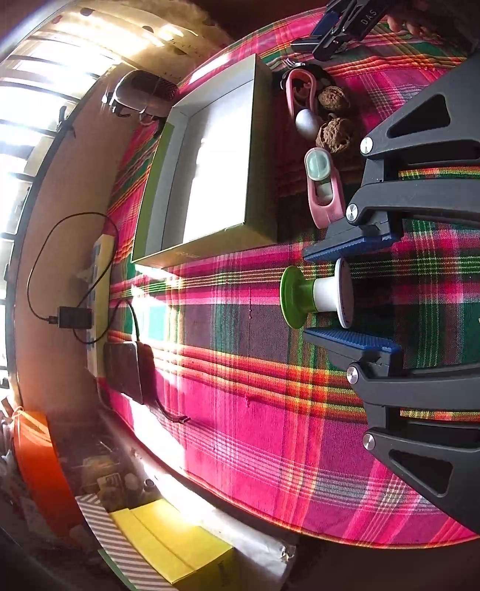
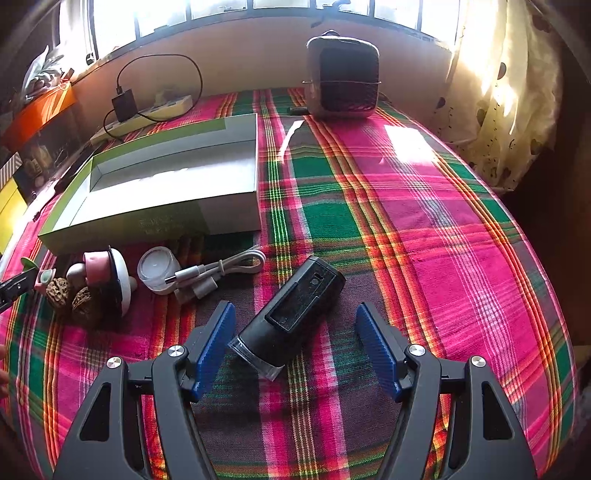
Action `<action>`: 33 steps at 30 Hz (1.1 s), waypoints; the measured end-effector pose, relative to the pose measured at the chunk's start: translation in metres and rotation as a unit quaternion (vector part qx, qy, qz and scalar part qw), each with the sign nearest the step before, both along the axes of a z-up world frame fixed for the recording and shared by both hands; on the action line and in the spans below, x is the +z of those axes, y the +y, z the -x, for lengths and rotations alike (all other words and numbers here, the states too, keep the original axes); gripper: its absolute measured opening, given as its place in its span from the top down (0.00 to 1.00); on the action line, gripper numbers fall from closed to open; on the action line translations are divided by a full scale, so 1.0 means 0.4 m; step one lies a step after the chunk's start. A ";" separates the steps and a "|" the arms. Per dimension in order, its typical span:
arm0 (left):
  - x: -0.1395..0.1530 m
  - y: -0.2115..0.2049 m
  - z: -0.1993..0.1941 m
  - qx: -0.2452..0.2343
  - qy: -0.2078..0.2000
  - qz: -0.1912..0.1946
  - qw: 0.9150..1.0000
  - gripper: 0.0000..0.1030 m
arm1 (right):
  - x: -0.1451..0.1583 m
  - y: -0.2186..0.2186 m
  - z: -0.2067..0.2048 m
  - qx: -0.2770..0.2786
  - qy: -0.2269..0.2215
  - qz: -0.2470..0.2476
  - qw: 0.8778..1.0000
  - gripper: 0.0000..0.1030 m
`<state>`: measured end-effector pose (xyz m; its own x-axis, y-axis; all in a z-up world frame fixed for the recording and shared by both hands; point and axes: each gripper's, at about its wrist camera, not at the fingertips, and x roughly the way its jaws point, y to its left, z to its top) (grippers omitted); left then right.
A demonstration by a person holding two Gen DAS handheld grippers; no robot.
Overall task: Organize objects
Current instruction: 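Close the right tool on the black device while the left tool grasps the spool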
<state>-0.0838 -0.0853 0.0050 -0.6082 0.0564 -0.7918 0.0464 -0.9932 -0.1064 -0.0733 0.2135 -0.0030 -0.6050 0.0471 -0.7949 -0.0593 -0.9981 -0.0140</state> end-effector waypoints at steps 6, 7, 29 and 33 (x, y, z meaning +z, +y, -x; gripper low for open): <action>-0.003 0.003 0.007 0.002 -0.002 0.005 1.000 0.66 | 0.001 -0.015 0.012 0.040 0.002 -0.009 0.999 0.33; -0.003 0.003 0.007 0.001 -0.002 0.007 1.000 0.66 | -0.001 -0.017 0.014 0.051 0.000 0.003 0.999 0.33; -0.001 0.012 0.014 0.006 -0.008 0.027 1.000 0.66 | -0.002 0.009 0.015 0.055 -0.001 0.004 0.998 0.39; -0.001 0.015 0.015 0.008 -0.010 0.029 0.999 0.67 | 0.000 0.012 0.012 0.053 0.003 0.005 0.999 0.51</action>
<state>-0.0899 -0.0794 0.0046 -0.5931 -0.0003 -0.8051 0.0641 -0.9968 -0.0469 -0.0781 0.2183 -0.0029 -0.6115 -0.0254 -0.7909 0.0468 -0.9989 -0.0041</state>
